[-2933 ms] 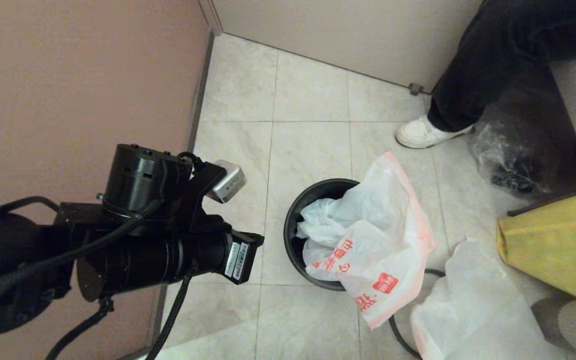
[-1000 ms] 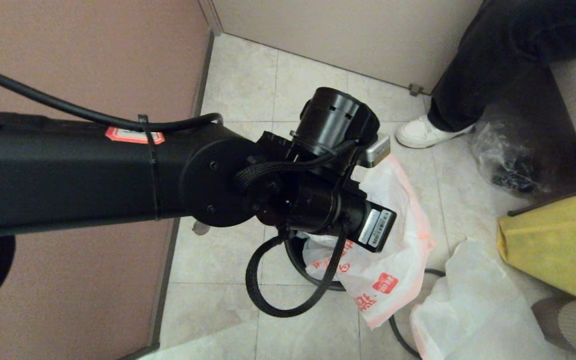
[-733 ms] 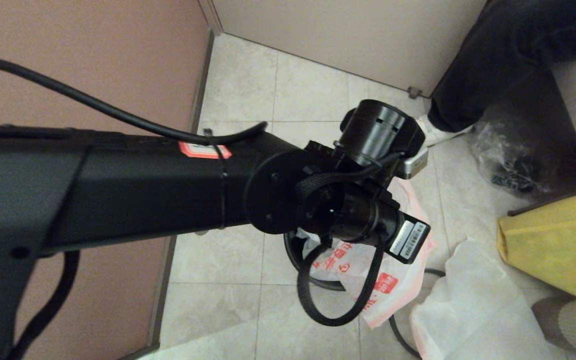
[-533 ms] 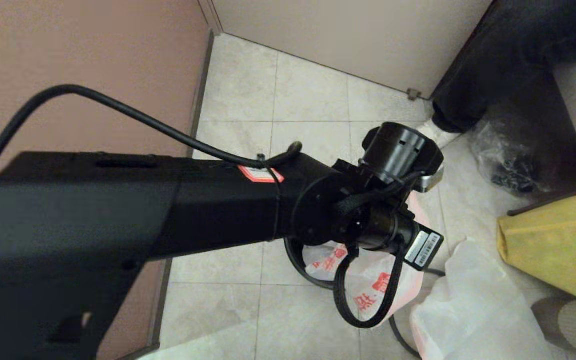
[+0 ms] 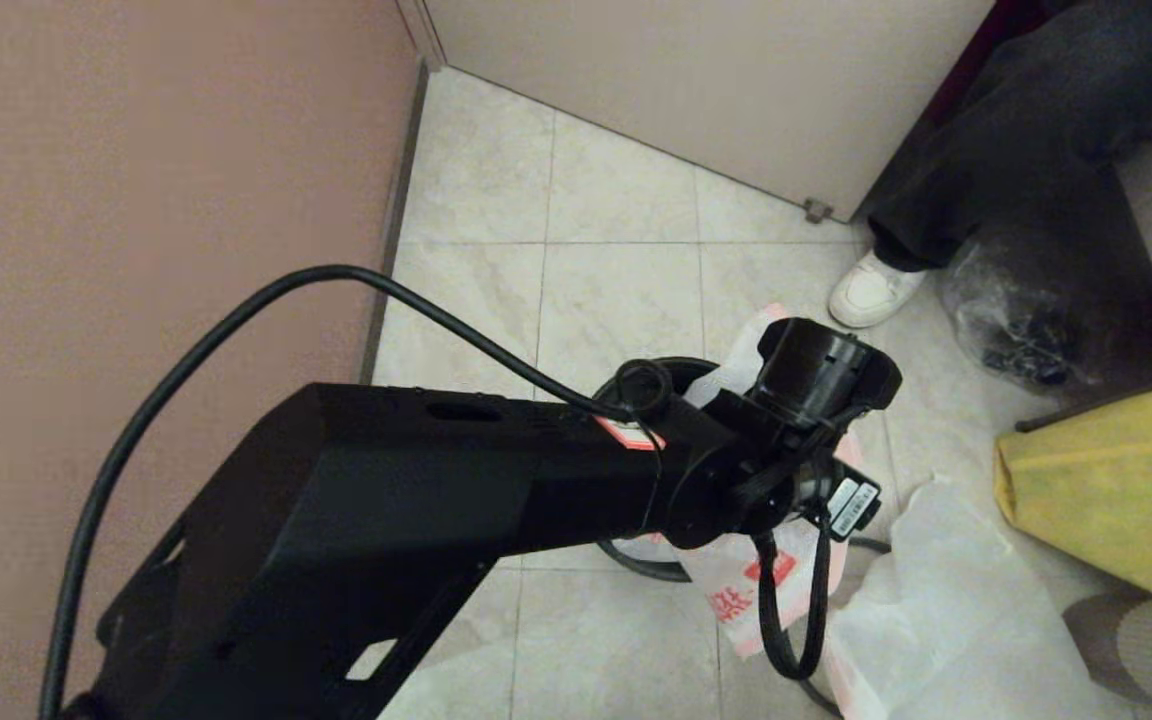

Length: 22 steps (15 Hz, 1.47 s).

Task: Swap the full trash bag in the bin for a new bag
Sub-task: Put the new garbage bag on the trash can

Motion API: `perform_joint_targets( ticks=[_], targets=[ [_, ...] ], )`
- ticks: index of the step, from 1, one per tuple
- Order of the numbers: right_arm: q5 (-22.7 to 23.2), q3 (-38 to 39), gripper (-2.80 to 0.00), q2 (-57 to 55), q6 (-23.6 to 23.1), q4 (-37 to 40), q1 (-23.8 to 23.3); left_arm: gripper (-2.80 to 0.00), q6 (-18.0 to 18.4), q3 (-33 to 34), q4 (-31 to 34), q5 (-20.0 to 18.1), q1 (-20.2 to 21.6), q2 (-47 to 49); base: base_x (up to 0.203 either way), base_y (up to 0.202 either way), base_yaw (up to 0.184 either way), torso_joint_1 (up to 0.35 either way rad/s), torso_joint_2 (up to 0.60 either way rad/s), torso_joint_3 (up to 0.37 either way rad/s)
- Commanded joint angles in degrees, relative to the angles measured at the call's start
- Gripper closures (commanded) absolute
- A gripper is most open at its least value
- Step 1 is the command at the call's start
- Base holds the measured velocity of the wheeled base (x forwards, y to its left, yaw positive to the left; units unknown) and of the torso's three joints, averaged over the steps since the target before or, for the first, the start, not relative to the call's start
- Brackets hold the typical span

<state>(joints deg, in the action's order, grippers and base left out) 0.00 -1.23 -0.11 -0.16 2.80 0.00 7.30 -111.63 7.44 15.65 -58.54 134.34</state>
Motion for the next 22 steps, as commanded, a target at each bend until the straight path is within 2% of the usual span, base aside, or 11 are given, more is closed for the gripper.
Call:
perform_joint_targets(
  ticks=[1,2,4,5,11,17,19,22],
  targets=[
    [0.00,0.00,0.00,0.02,-0.02,0.01,0.00,-2.80,5.62,0.01,-5.40,4.35,0.43,2.52,0.000,0.000,0.000,0.000,0.00,0.000],
    [0.00,0.00,0.00,0.02,-0.02,0.01,0.00,-2.80,6.80,0.01,-5.60,5.09,0.65,2.68,0.000,0.000,0.000,0.000,0.00,0.000],
    [0.00,0.00,0.00,0.02,-0.02,0.01,0.00,-2.80,6.93,0.10,-5.63,7.16,0.74,2.80,0.000,0.000,0.000,0.000,0.00,0.000],
    [0.00,0.00,0.00,0.02,-0.02,0.01,0.00,0.00,6.87,0.27,-5.68,8.40,0.90,2.79,0.000,0.000,0.000,0.000,0.00,0.000],
    [0.00,0.00,0.00,0.02,-0.02,0.01,0.00,0.00,6.45,1.69,-5.68,10.18,1.04,-0.71,0.000,0.000,0.000,0.000,0.00,0.000],
    [0.00,0.00,0.00,0.02,-0.02,0.01,0.00,0.00,2.09,12.86,-5.87,11.39,3.19,-8.01,0.000,0.000,0.000,0.000,0.00,0.000],
    [0.00,0.00,0.00,0.02,-0.02,0.01,0.00,0.00,-0.32,14.68,-5.76,12.05,4.53,-10.51,0.000,0.000,0.000,0.000,0.00,0.000],
    [0.00,0.00,0.00,0.02,-0.16,0.01,0.00,0.00,-1.34,20.35,-5.95,12.04,6.30,-16.32,0.000,0.000,0.000,0.000,0.00,0.000]
  ],
)
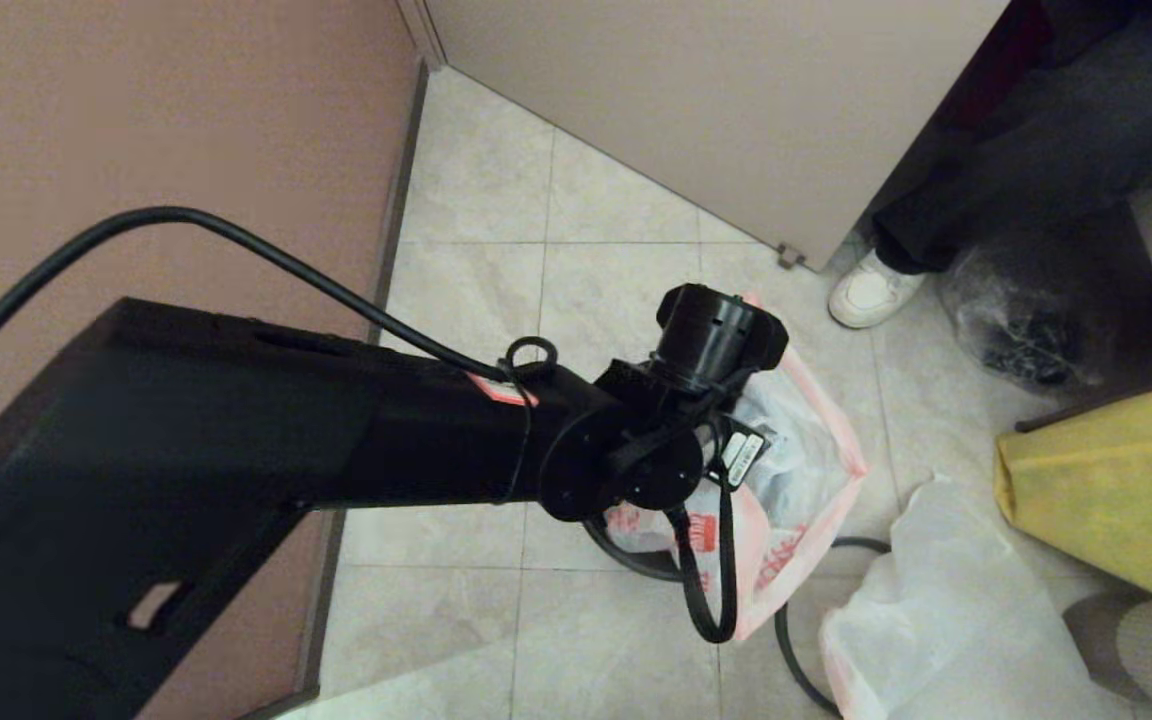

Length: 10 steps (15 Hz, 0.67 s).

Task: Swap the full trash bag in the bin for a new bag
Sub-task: Put the new garbage bag on the trash can

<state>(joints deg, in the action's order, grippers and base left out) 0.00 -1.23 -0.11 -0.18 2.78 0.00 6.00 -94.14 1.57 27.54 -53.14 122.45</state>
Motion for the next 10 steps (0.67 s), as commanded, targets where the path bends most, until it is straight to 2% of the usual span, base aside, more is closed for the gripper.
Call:
perform_joint_targets(
  ticks=[1,6,9,10],
  targets=[
    [0.00,0.00,0.00,0.02,-0.70,0.03,0.00,0.00,-0.18,5.80,-0.19,0.13,1.59,-6.66,0.000,0.000,0.000,0.000,0.00,0.000],
    [0.09,-0.09,0.00,0.02,-1.05,0.03,0.00,0.00,-5.83,21.86,-2.13,1.34,5.54,-13.47,0.000,0.000,0.000,0.000,0.00,0.000],
    [0.47,0.00,0.00,0.07,-3.63,0.12,0.00,0.00,-7.08,30.97,-14.21,1.23,8.96,-14.07,0.000,0.000,0.000,0.000,0.00,0.000],
    [0.58,-0.07,0.00,0.10,-5.81,0.18,0.00,0.00,-7.17,33.65,-17.62,0.97,10.44,-14.26,0.000,0.000,0.000,0.000,0.00,0.000]
  ],
)
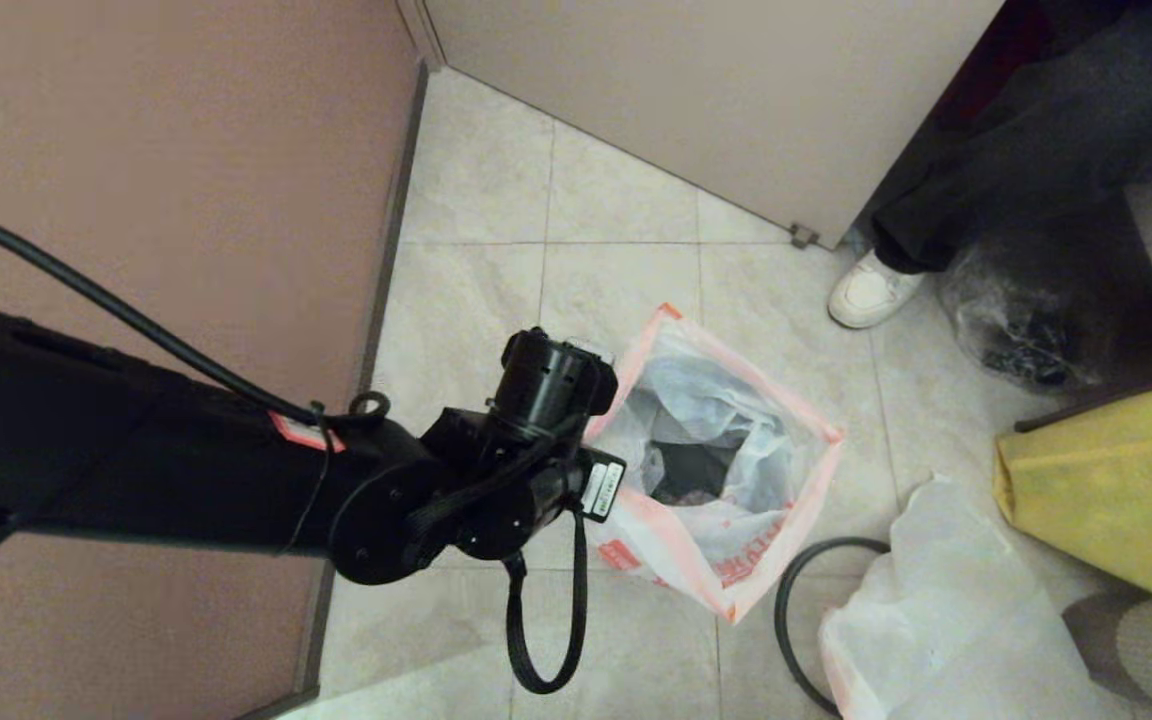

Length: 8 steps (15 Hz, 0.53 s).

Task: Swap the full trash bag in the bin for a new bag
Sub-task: Put the new garbage bag on the trash can

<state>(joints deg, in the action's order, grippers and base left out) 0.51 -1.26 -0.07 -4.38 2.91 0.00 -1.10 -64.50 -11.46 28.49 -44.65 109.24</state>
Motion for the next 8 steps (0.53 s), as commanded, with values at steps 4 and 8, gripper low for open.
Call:
perform_joint_targets(
  ticks=[4,8],
  targets=[
    [0.38,-5.66,0.00,-1.69,-1.45,1.66,-0.08,0.00,-0.22,9.64,-13.95,-4.42,8.00,-1.38,0.000,0.000,0.000,0.000,0.00,0.000],
    [4.31,-20.69,0.00,-20.49,2.99,7.29,-0.07,0.00,-0.83,9.48,-15.29,-4.93,6.82,-1.22,0.000,0.000,0.000,0.000,0.00,0.000]
  ],
)
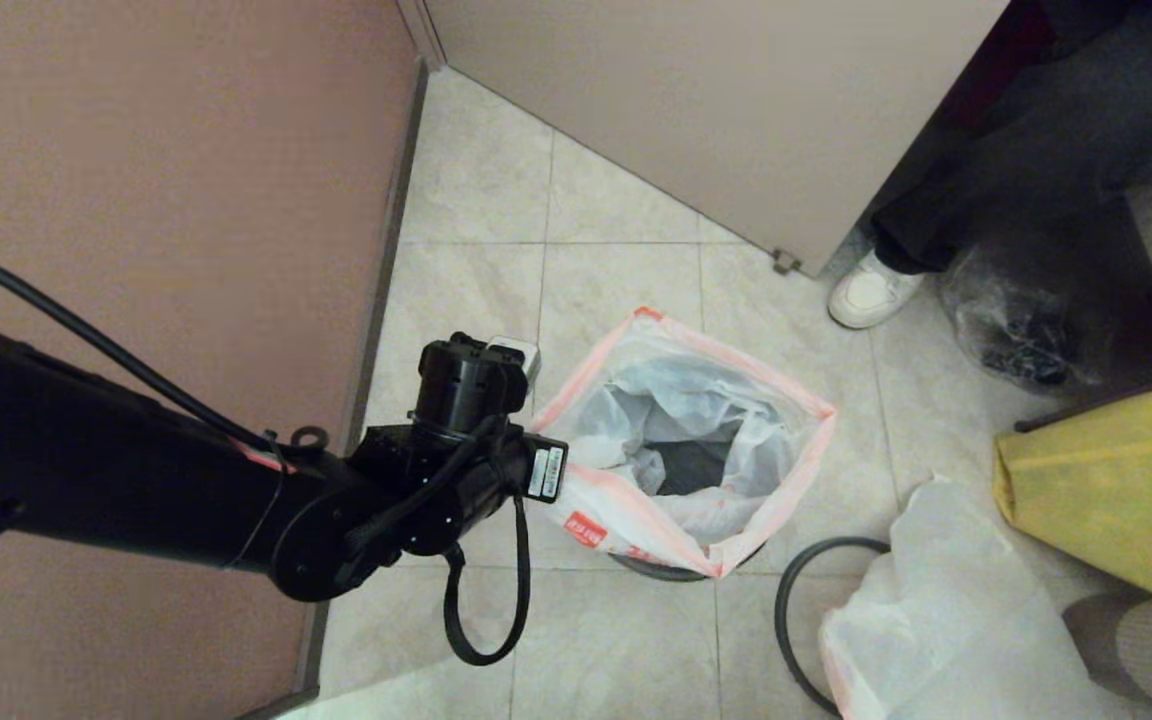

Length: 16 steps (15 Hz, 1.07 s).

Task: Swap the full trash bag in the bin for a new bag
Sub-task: Put the new garbage bag on the trash can

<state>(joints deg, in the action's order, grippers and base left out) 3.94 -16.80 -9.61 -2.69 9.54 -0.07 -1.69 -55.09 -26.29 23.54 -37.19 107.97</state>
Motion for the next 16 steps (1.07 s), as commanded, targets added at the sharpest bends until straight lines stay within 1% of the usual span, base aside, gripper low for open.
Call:
perform_joint_targets(
  ticks=[1,4,8,10,13,14,16],
  targets=[
    [2.20,-8.57,0.00,-16.99,2.96,1.26,0.04,0.00,-0.42,0.24,-0.61,-0.07,-1.22,0.13,0.000,0.000,0.000,0.000,0.00,0.000],
    [6.08,-16.90,0.00,-36.89,6.84,2.04,1.25,0.00,-0.42,-0.20,-0.61,-0.13,-2.04,1.10,0.000,0.000,0.000,0.000,0.00,0.000],
    [9.92,-27.12,0.00,-62.06,14.34,2.33,5.15,0.00,-0.59,-0.46,-0.61,-0.07,-2.98,1.10,0.000,0.000,0.000,0.000,0.00,0.000],
    [11.22,-31.96,0.00,-71.98,16.53,2.28,7.18,0.00,-1.65,-0.46,-0.53,-0.07,-2.78,1.45,0.000,0.000,0.000,0.000,0.00,0.000],
    [11.92,-36.81,0.00,-83.87,17.98,-0.85,10.56,0.00,-1.24,-0.55,-0.03,-0.03,-2.05,1.64,0.000,0.000,0.000,0.000,0.00,0.000],
    [11.99,-37.50,-2.80,-86.91,18.22,-2.93,12.04,0.00,-1.12,-0.63,-0.01,0.09,-2.26,1.71,0.000,0.000,0.000,0.000,0.00,0.000],
    [12.01,-38.15,-2.80,-90.03,18.99,-9.38,15.57,0.00,-1.16,0.27,0.00,0.27,-2.39,1.51,0.000,0.000,0.000,0.000,0.00,0.000]
  ],
)
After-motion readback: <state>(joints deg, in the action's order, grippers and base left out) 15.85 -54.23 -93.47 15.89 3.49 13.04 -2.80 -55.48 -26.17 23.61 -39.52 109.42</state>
